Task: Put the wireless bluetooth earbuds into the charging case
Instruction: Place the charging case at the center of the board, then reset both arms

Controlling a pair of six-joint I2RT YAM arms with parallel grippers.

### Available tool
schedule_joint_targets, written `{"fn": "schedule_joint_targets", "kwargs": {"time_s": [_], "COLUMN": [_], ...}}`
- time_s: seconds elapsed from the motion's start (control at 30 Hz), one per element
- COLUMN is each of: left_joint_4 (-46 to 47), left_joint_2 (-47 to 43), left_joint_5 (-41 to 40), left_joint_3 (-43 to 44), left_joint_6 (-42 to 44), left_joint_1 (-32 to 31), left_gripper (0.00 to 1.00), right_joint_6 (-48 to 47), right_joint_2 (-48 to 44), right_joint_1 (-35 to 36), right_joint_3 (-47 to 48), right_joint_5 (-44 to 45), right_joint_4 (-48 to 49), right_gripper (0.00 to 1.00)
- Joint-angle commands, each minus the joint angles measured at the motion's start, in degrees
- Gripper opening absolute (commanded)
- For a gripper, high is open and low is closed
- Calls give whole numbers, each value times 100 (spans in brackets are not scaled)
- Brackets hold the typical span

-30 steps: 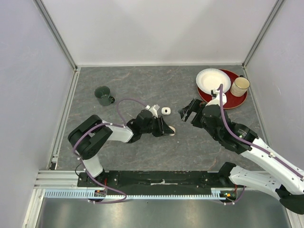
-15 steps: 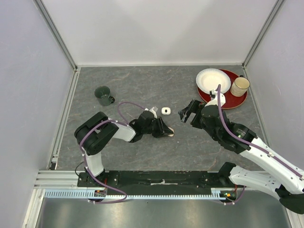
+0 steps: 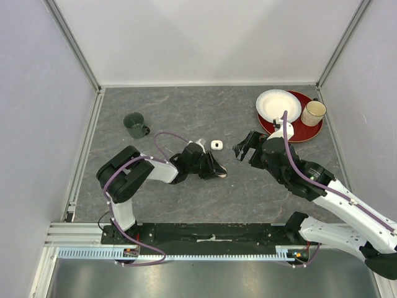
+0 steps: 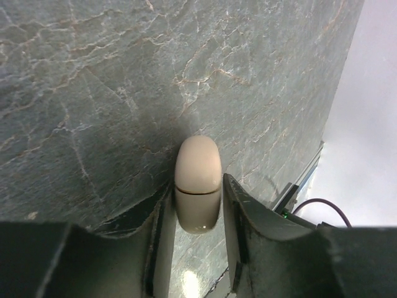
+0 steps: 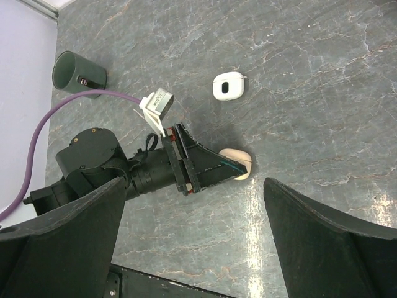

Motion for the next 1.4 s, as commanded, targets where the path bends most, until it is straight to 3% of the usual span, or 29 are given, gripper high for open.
{"fn": "schedule_joint_targets", "kwargs": {"time_s": [0.0, 0.33, 0.7, 0.87, 1.0, 1.2, 1.27, 1.37], "left_joint_4": [-451, -1004, -2224, -3095, -3035, -3033, -3358, -3956], "left_joint_2": [-112, -446, -1114, -1948, -2826, -4145, -4461, -4760], "left_joint_5": [-252, -586, -1508, -2290, -2493, -2607, -2669, -2906], "left_joint_3": [0, -71, -45, -88, -422, -880, -775, -555], "left_joint_6": [18, 334, 905, 1309, 1635, 2601, 2996, 3366], "left_joint_1": [26, 26, 17, 26, 52, 78, 79, 87], "left_gripper": [45, 48, 50, 51, 51, 63, 77, 86], "right_joint_6": [-11, -20, -99, -161, -301, -1171, -1268, -1523], "right_joint_2": [6, 129, 322, 419, 524, 1297, 1560, 1868], "right_joint_1": [-9, -9, -9, -17, -26, -561, -895, -1527], "right_joint_3": [-44, -26, 62, 71, 62, 299, 308, 238], "right_joint_5": [-16, -42, -156, -130, -7, -1052, -1254, -2026], "right_joint_4": [-7, 46, 125, 125, 125, 142, 168, 467], "right_gripper": [98, 98, 98, 98, 98, 98, 98, 98]}}
